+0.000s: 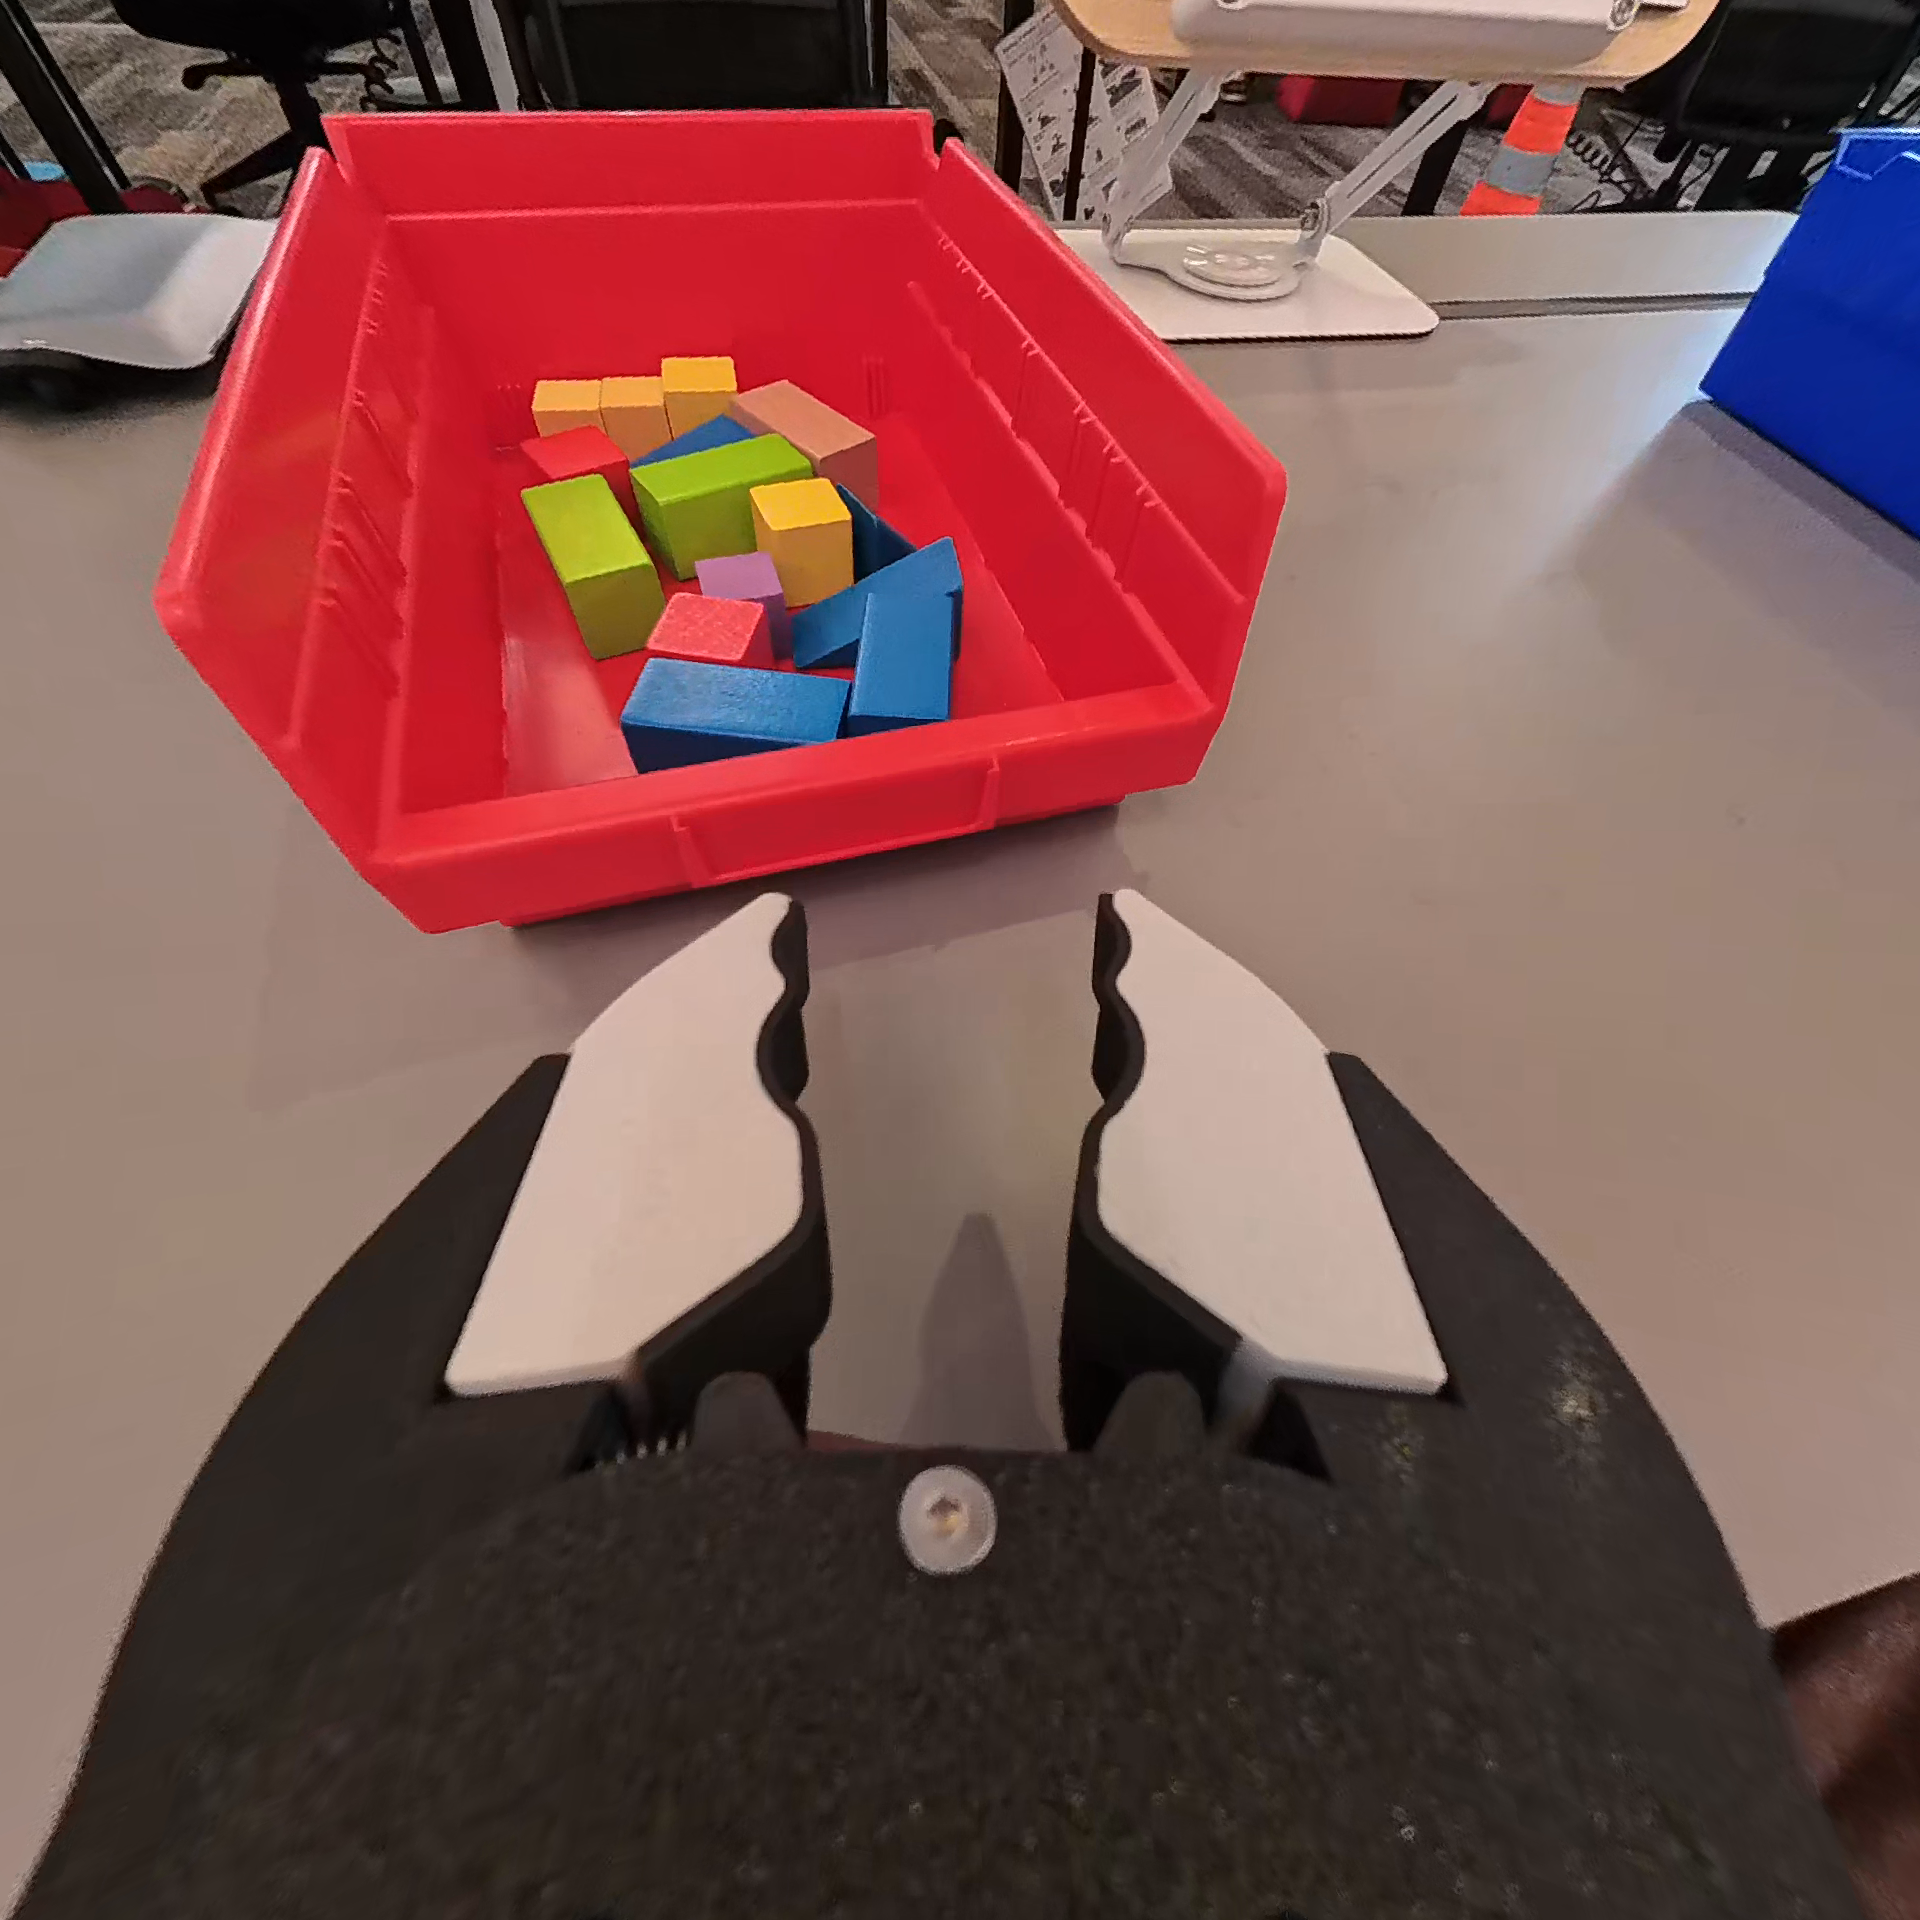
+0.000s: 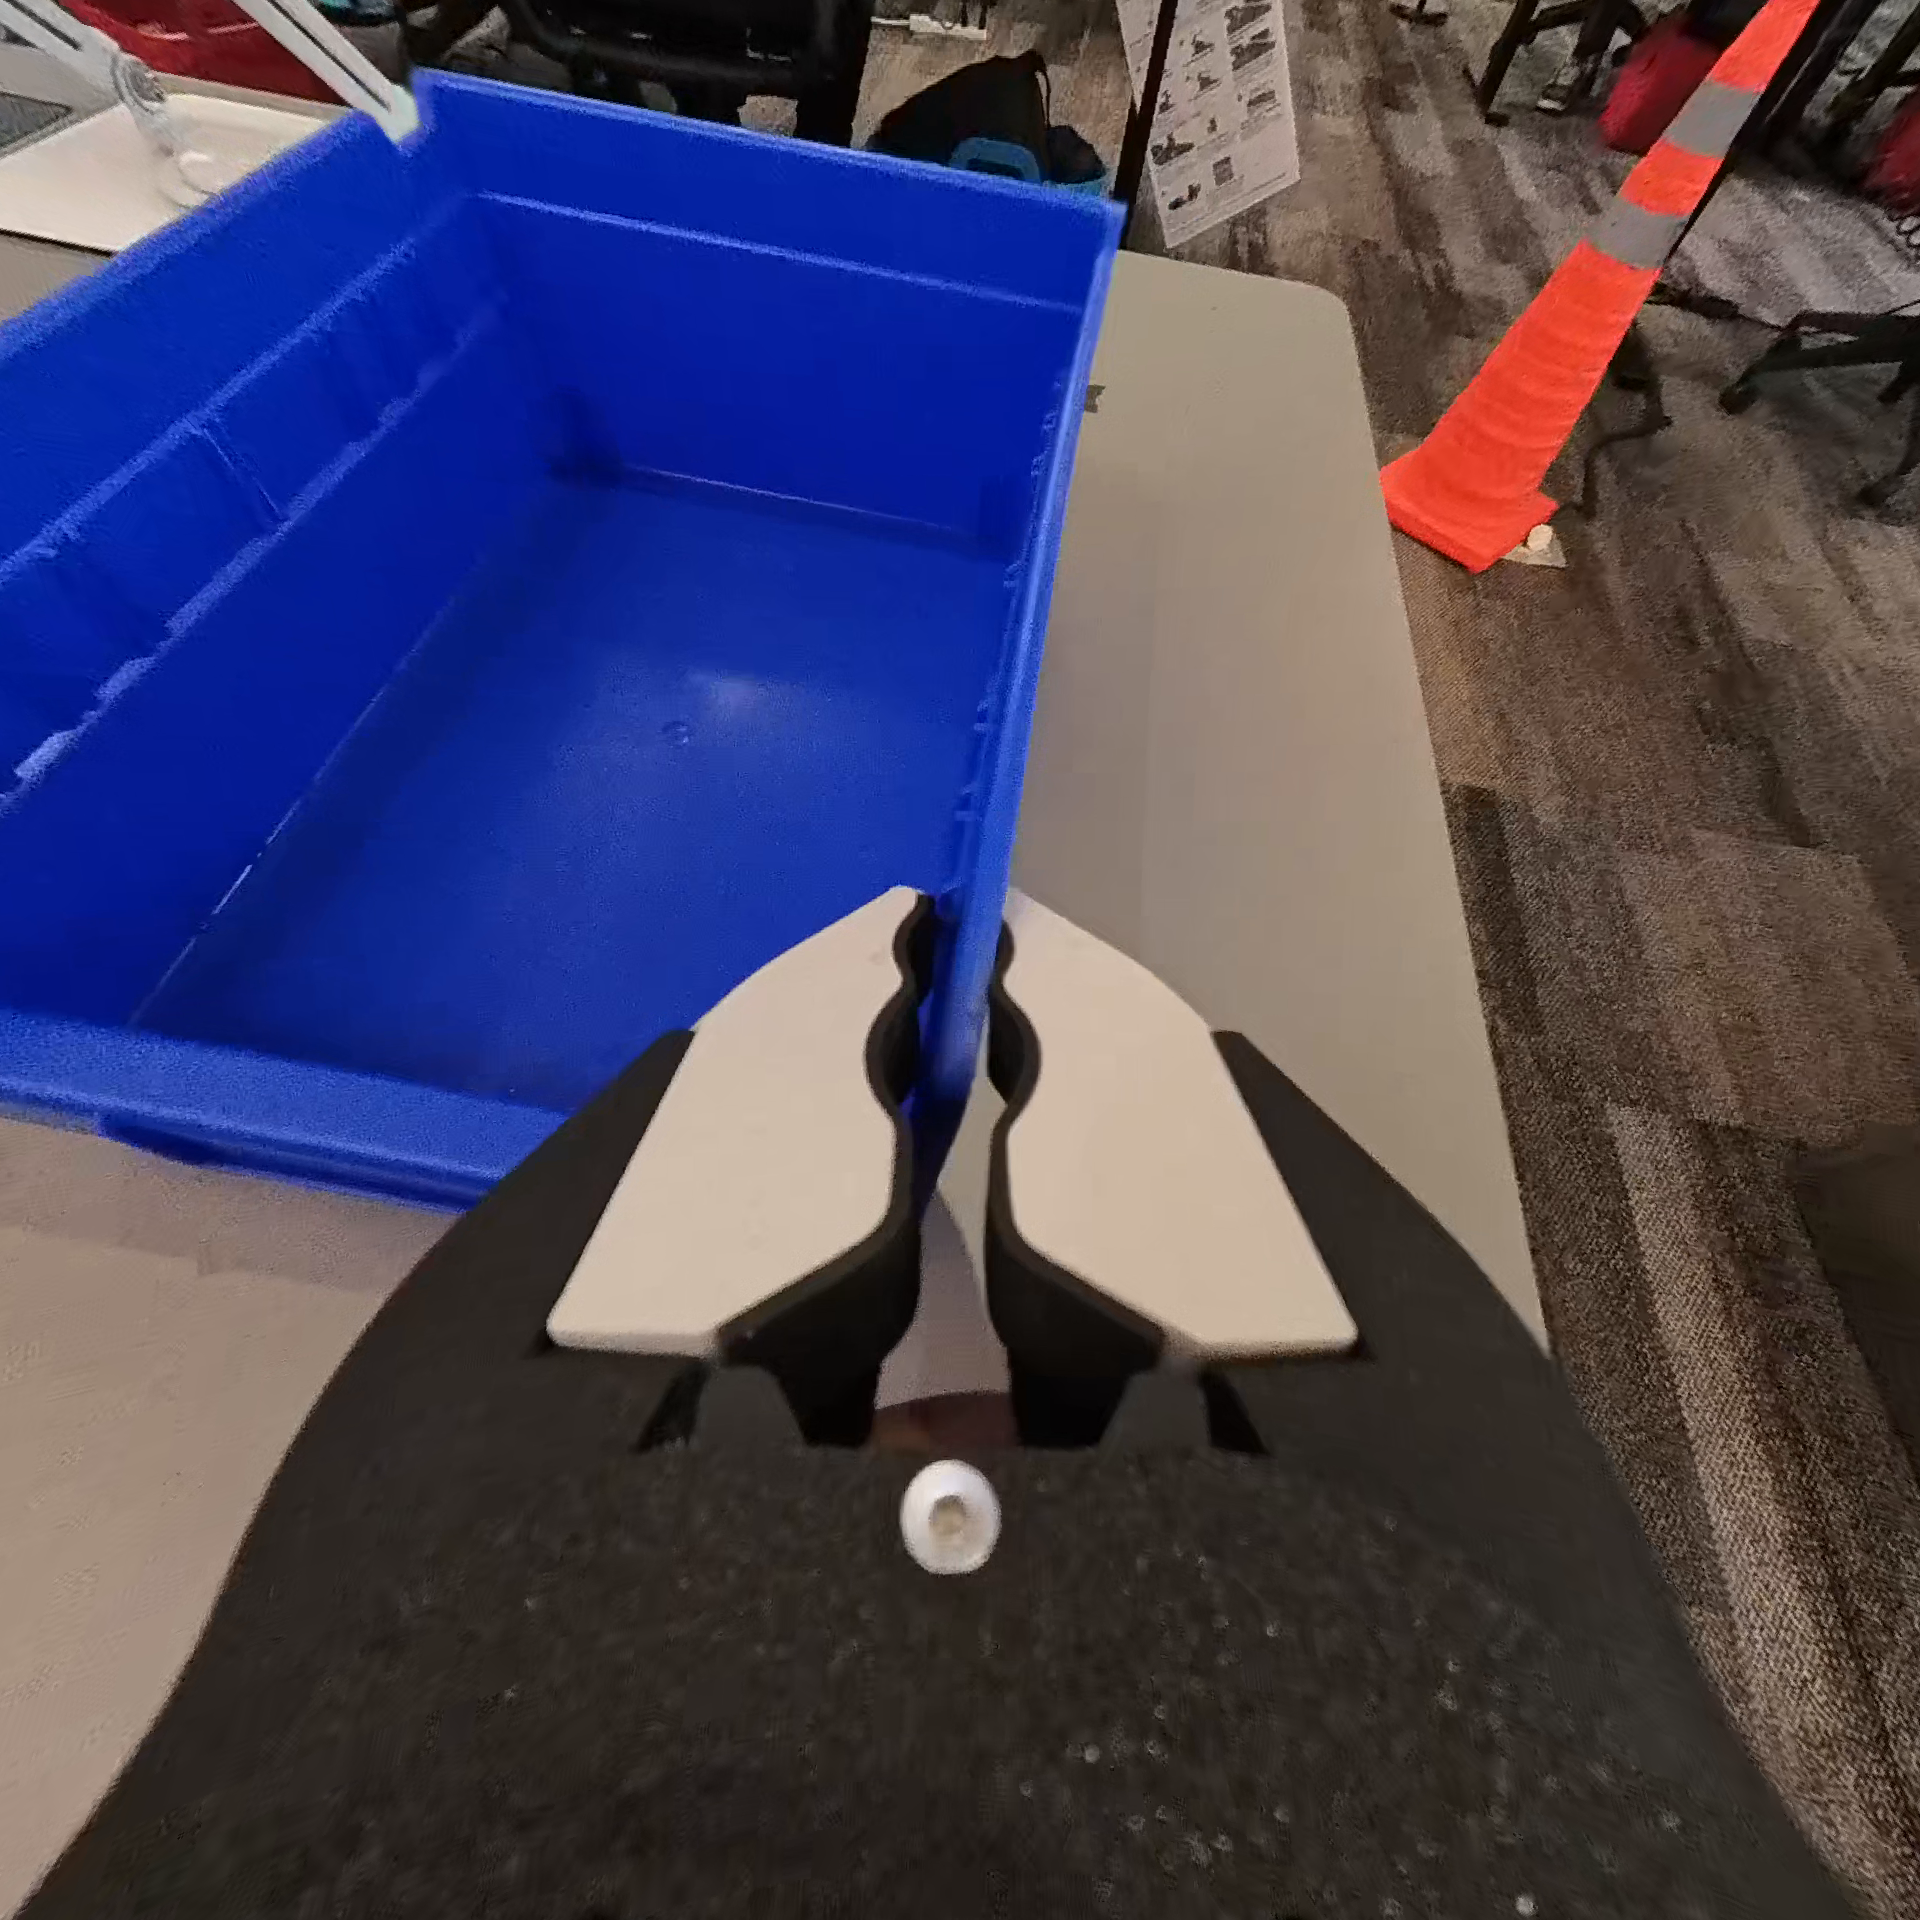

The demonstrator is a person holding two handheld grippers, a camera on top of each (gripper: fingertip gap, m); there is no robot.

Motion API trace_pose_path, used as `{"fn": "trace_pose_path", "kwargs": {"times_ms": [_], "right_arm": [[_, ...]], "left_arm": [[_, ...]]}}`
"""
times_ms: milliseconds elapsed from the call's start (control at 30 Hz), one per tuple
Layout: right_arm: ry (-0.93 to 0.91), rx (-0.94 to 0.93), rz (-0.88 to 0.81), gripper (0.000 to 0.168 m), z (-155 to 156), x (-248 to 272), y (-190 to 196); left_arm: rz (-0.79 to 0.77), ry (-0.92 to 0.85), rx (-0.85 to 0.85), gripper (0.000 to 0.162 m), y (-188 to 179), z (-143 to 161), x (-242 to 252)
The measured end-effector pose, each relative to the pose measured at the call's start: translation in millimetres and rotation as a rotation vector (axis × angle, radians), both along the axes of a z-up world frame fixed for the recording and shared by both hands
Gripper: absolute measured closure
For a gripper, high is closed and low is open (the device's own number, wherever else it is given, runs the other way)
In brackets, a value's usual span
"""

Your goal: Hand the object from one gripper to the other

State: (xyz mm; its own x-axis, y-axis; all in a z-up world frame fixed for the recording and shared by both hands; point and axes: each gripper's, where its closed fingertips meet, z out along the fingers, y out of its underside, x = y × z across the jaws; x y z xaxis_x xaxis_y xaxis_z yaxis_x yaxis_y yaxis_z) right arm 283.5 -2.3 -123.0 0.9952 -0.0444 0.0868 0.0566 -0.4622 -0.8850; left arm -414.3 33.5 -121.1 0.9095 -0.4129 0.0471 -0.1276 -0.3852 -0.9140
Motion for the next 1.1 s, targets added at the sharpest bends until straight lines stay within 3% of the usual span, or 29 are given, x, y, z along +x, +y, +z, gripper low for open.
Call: {"fn": "trace_pose_path", "kwargs": {"times_ms": [167, 267, 400, 500, 667, 867, 1100], "right_arm": [[-0.065, 0.097, -0.069, 0.138, 54.1, -17.0, -32.9], [0.023, 0.245, -0.043, 0.137, 79.0, -76.6, -56.0], [0.299, 0.222, 0.059, 0.128, 27.0, -166.8, -70.5], [0.421, 0.240, 0.118, 0.117, 30.1, -198.8, -67.6], [0.272, 0.211, 0.055, 0.117, 17.3, -182.7, -67.3], [0.378, 0.161, 0.083, 0.119, 1.4, -187.2, -63.8], [0.285, 0.190, 0.068, 0.125, 11.5, -180.1, -68.6]], "left_arm": [[-0.026, -0.006, 0.028, 0.109, -1.7, 7.9, 5.0], [-0.040, -0.013, 0.052, 0.109, -3.6, 13.7, 7.2], [-0.073, -0.054, 0.051, 0.108, -8.5, 14.6, 13.6], [-0.112, -0.110, 0.023, 0.108, -13.6, 13.3, 23.3], [-0.147, -0.108, -0.026, 0.107, -15.4, 4.8, 32.8], [-0.141, -0.079, -0.070, 0.107, -15.3, -3.0, 36.6], [-0.167, -0.088, -0.088, 0.104, -12.6, 8.7, 42.4]]}}
